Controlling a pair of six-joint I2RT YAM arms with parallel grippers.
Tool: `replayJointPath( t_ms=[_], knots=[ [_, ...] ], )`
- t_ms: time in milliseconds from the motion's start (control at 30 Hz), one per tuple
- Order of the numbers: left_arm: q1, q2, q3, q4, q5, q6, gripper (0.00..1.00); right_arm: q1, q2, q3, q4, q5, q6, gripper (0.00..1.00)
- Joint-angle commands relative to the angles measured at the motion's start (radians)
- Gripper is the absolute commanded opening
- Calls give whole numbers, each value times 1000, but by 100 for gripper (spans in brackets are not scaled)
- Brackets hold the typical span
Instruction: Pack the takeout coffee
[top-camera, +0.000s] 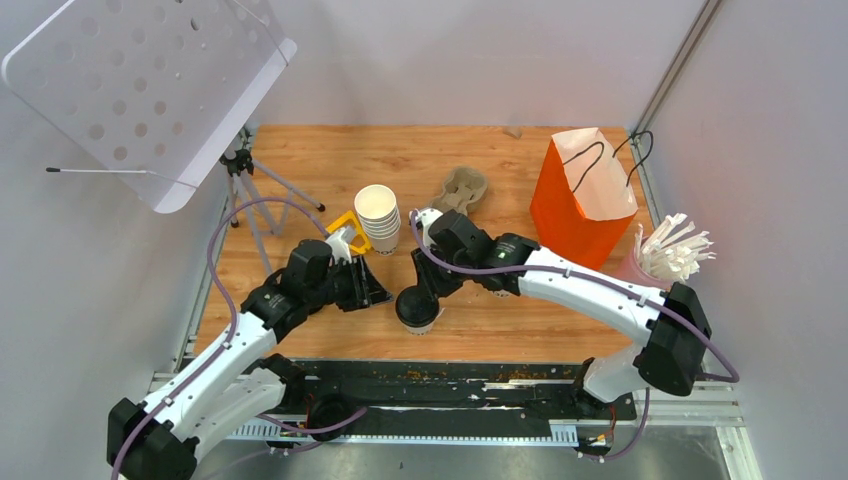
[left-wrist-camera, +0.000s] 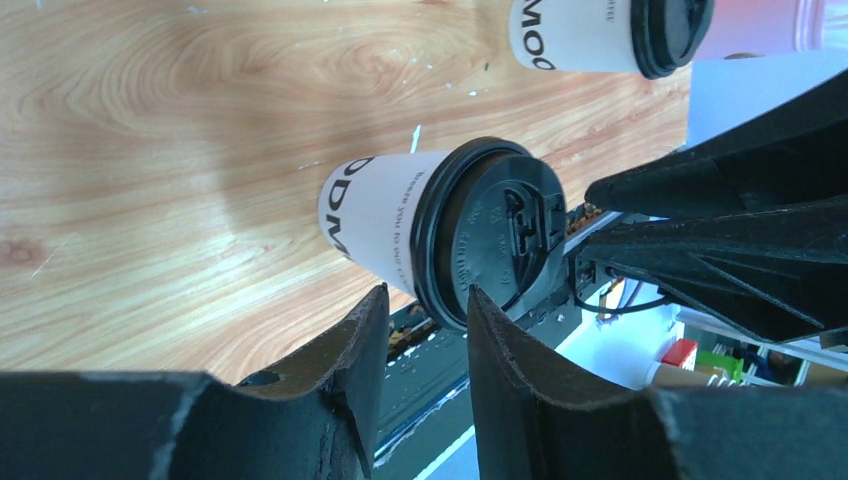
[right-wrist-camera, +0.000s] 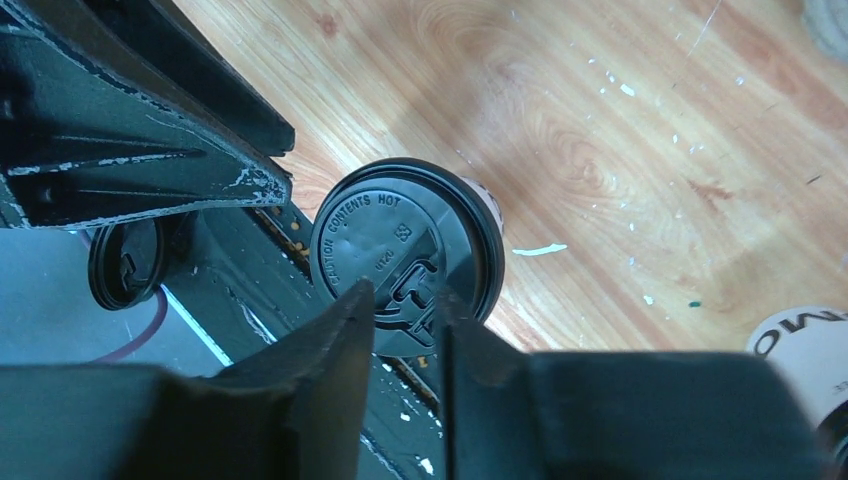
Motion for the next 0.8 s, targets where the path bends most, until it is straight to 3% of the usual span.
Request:
replayJointPath(
  t_ms=[0,233,767],
  knots=[
    [20,-12,-12,18,9,-14,41,11,4,30,45,-34,22,23],
    [35,-8,-31,60,39,4,42,11,44,13,112,-124,57,12],
    [41,17,-86,119,88,-6,39,9,94,-15,143,-117,62,13]
  ],
)
